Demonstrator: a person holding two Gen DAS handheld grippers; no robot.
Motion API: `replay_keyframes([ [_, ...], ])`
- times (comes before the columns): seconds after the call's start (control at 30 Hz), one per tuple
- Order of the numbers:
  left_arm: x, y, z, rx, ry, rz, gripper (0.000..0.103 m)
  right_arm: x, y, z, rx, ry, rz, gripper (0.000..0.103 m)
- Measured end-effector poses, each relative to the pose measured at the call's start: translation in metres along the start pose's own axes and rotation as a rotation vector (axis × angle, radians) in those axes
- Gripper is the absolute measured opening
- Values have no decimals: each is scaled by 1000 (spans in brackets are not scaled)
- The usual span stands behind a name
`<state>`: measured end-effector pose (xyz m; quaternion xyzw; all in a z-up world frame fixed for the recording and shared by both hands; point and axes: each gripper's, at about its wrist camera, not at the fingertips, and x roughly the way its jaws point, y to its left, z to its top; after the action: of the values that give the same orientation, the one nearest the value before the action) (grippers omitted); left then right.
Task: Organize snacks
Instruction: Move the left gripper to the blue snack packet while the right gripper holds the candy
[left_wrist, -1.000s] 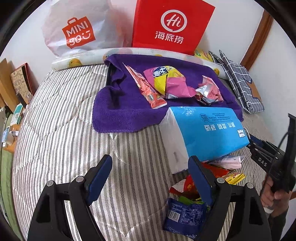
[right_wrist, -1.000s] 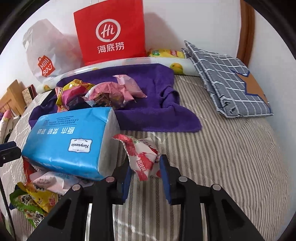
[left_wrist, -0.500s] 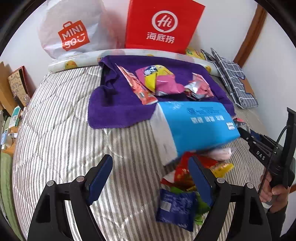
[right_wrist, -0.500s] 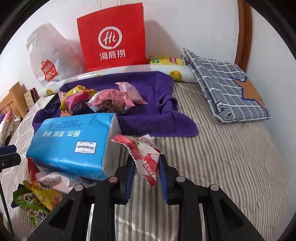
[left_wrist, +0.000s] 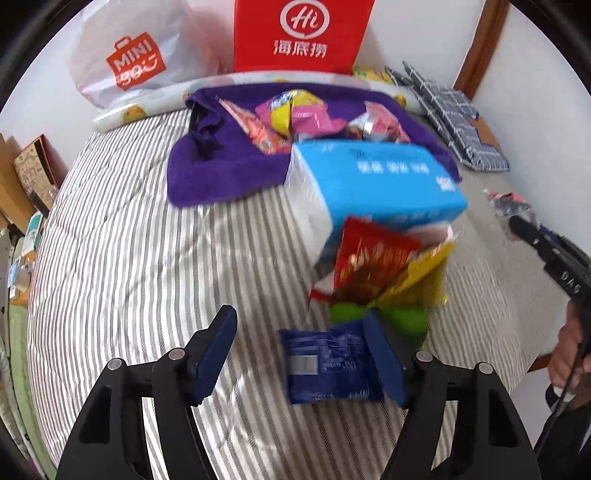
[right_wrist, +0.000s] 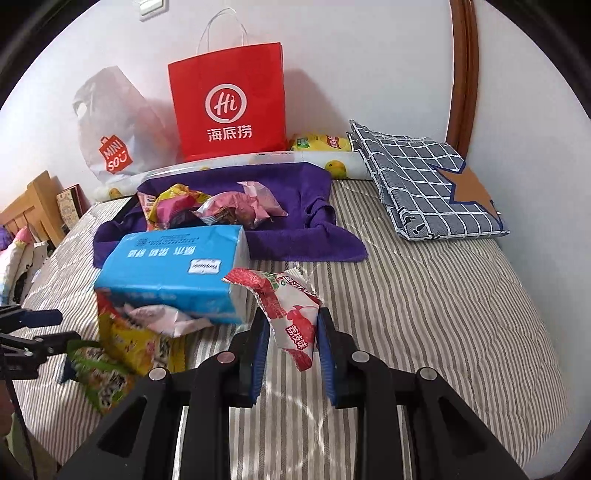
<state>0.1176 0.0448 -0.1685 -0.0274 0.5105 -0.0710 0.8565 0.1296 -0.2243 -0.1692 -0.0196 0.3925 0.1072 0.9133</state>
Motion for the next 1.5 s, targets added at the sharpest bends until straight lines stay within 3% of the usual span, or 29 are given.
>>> replay_keyframes([
  [0.37, 19, -6, -25, -1, 79, 29, 70, -27, -15, -18, 31, -19, -19, 24],
  [0.7, 19, -14, -43, 3, -10, 114, 79, -32, -27, -34, 72, 4, -22, 24],
  [0.83, 19, -19, -49, 47, -10, 131, 83, -29, -26, -39, 72, 16, -14, 24],
  [1.1, 21, -22, -48, 22, -29, 138, 83, -21, -21, -46, 82, 44, 7, 24],
  [1.3, 18, -20, -45, 9, -50, 138, 66, -20, -18, -50, 74, 63, 4, 24],
  [1.5, 13, -8, -44, -37, -40, 62, 66, -22, -13, -49, 63, 66, 3, 24],
])
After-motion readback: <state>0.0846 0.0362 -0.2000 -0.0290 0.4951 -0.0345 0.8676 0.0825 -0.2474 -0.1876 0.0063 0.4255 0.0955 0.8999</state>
